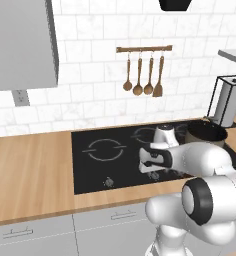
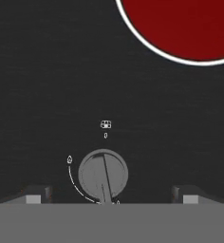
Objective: Turn off the front center burner of the stove.
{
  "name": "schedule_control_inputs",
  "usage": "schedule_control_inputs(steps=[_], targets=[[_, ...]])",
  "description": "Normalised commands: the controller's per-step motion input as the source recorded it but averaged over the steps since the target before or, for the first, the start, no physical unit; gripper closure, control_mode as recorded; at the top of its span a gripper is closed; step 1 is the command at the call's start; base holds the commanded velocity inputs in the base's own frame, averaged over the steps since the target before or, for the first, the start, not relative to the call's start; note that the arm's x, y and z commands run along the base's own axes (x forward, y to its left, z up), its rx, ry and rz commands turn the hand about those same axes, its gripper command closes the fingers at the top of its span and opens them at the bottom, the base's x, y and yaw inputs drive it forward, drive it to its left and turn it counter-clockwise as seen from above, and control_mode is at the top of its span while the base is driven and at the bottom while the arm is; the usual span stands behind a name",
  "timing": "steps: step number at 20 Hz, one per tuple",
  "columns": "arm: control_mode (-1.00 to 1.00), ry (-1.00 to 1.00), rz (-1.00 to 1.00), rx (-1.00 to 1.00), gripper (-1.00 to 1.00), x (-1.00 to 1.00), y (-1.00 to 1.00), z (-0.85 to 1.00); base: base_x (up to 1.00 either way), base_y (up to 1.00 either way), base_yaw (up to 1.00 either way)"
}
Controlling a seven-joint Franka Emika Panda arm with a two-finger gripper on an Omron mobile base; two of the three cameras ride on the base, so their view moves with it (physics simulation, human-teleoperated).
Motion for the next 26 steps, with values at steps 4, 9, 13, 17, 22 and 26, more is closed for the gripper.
schedule_control_inputs(steps=[4, 9, 13, 17, 22, 26], targets=[[-1.00, 0.00, 0.00, 0.00, -1.00, 0.07, 0.00, -0.13, 0.00, 0.00, 0.00], [-1.00, 0.00, 0.00, 0.00, -1.00, -0.04, 0.01, -0.08, 0.00, 0.00, 0.00], [-1.00, 0.00, 0.00, 0.00, -1.00, -0.09, 0.05, -0.08, 0.00, 0.00, 0.00], [-1.00, 0.00, 0.00, 0.00, -1.00, 0.00, 0.04, -0.04, 0.00, 0.00, 0.00], [-1.00, 0.00, 0.00, 0.00, 1.00, 0.00, 0.00, 0.00, 0.00, 0.00, 0.00], [-1.00, 0.00, 0.00, 0.00, 1.00, 0.00, 0.00, 0.00, 0.00, 0.00, 0.00]])
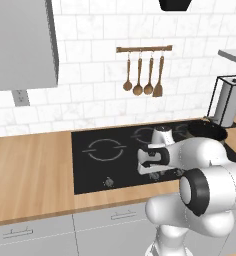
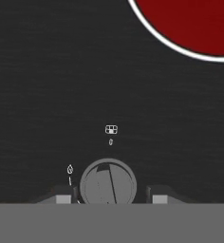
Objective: Turn off the front center burner of the stove.
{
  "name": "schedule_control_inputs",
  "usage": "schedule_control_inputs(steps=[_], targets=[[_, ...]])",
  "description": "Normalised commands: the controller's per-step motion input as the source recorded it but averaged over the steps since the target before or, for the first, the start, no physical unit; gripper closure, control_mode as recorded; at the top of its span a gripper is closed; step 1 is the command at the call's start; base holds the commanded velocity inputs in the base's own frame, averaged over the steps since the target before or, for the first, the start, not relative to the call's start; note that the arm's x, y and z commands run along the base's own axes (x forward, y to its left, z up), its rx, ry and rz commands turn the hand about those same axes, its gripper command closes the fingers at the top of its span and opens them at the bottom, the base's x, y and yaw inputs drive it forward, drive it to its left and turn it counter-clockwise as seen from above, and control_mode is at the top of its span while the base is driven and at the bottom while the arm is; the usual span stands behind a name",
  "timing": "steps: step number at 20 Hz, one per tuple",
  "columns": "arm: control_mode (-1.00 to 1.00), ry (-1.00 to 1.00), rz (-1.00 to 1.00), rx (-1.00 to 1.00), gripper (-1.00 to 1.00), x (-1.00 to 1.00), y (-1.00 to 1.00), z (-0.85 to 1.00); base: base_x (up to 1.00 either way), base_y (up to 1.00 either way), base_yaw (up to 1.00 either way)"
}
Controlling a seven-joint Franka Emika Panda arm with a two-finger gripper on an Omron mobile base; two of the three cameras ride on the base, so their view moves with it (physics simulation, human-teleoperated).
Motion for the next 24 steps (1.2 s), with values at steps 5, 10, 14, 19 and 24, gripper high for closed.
schedule_control_inputs(steps=[5, 10, 14, 19, 24], targets=[[-1.00, 0.00, -0.03, 0.00, 1.00, 0.00, 0.00, 0.00, 0.00, 0.00, 0.00], [-1.00, 0.00, -0.18, 0.03, 1.00, 0.00, 0.00, 0.00, 0.00, 0.00, 0.00], [-1.00, 0.00, -0.32, 0.03, 1.00, 0.00, 0.00, 0.02, 0.00, 0.00, 0.00], [-1.00, 0.00, -0.42, 0.01, 1.00, 0.00, 0.00, 0.00, 0.00, 0.00, 0.00], [-1.00, 0.00, -0.52, 0.00, 1.00, 0.00, 0.00, 0.00, 0.00, 0.00, 0.00]])
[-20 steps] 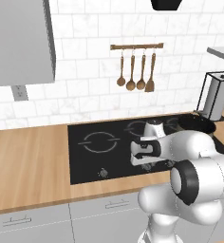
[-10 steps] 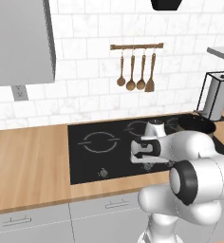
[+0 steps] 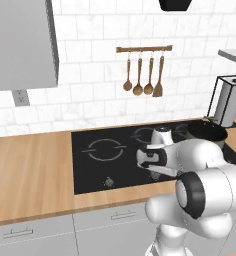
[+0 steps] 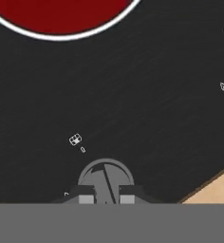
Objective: Turn off the front center burner of the stove.
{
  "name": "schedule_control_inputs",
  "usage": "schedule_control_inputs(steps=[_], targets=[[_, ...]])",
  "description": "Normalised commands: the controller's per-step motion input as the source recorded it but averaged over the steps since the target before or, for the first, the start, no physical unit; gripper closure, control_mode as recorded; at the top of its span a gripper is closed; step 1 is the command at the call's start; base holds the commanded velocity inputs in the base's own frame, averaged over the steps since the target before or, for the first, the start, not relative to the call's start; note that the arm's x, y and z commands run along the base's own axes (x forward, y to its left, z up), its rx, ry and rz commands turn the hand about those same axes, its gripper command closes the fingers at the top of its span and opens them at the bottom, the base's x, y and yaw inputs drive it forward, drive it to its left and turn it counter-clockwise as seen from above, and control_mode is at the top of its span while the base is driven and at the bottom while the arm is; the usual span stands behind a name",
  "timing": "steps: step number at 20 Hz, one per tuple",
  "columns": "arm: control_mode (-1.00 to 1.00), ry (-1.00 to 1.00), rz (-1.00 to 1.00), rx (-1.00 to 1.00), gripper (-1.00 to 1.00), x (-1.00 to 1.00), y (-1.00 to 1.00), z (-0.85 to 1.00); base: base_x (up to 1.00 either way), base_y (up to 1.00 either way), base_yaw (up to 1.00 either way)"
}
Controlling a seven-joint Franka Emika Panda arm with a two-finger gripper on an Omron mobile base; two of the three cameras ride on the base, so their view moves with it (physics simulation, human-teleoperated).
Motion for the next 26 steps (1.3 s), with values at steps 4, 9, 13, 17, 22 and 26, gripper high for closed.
schedule_control_inputs(steps=[4, 9, 13, 17, 22, 26], targets=[[-1.00, 0.00, -0.61, 0.00, 1.00, 0.02, 0.00, 0.00, 0.00, 0.00, 0.00], [-1.00, 0.00, -0.67, 0.00, 1.00, 0.00, 0.00, 0.00, 0.00, 0.00, 0.00], [-1.00, 0.00, -0.67, 0.00, 1.00, 0.00, 0.00, 0.00, 0.00, 0.00, 0.00], [-1.00, 0.00, -0.70, 0.00, 1.00, 0.00, 0.00, 0.00, 0.00, 0.00, 0.00], [-1.00, 0.00, -0.72, 0.00, 1.00, 0.00, 0.00, 0.00, 0.00, 0.00, 0.00], [-1.00, 0.00, -0.73, 0.00, 1.00, 0.01, 0.00, 0.00, 0.00, 0.00, 0.00]])
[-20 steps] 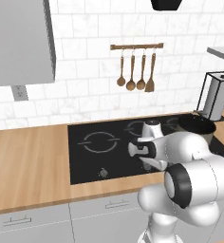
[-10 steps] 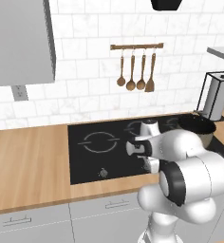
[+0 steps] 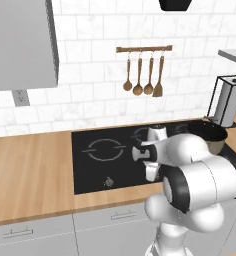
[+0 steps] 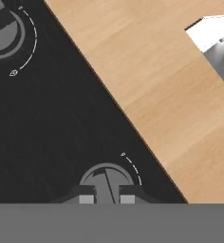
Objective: Turn off the front center burner of the stove.
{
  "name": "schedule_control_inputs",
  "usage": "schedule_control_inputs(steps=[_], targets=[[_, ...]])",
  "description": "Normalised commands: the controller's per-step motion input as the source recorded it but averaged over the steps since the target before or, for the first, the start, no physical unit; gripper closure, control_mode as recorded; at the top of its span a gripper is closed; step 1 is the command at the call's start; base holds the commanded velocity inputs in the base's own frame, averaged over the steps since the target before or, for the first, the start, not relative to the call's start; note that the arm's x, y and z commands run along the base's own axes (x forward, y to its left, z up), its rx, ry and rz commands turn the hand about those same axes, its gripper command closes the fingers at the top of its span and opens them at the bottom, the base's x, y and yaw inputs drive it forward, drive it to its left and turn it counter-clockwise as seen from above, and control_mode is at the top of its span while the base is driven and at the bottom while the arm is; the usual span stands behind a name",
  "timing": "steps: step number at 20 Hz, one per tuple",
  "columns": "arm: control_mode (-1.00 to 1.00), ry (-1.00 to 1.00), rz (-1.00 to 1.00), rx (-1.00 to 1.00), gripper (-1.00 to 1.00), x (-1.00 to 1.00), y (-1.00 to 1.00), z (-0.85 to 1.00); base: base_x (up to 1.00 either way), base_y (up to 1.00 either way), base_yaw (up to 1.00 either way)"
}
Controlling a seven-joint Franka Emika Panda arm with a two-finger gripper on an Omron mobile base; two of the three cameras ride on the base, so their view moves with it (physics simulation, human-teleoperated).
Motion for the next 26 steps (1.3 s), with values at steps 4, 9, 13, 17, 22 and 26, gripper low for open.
schedule_control_inputs(steps=[4, 9, 13, 17, 22, 26], targets=[[-1.00, 0.00, -0.76, 0.00, 1.00, 0.09, 0.00, 0.00, 0.00, 0.00, 0.00], [-1.00, 0.00, -0.77, 0.00, 1.00, 0.11, 0.00, 0.00, 0.00, 0.00, 0.00], [-1.00, -0.01, -0.80, 0.00, 1.00, 0.14, 0.00, 0.00, 0.00, 0.00, 0.00], [-1.00, 0.00, -0.82, 0.00, 1.00, 0.24, 0.00, -0.01, 0.00, 0.00, 0.00], [-1.00, 0.00, -0.86, 0.00, 1.00, 0.44, 0.02, -0.10, 0.00, 0.00, 0.00], [-1.00, 0.00, -0.86, 0.00, 1.00, 0.50, 0.07, -0.16, 0.00, 0.00, 0.00]])
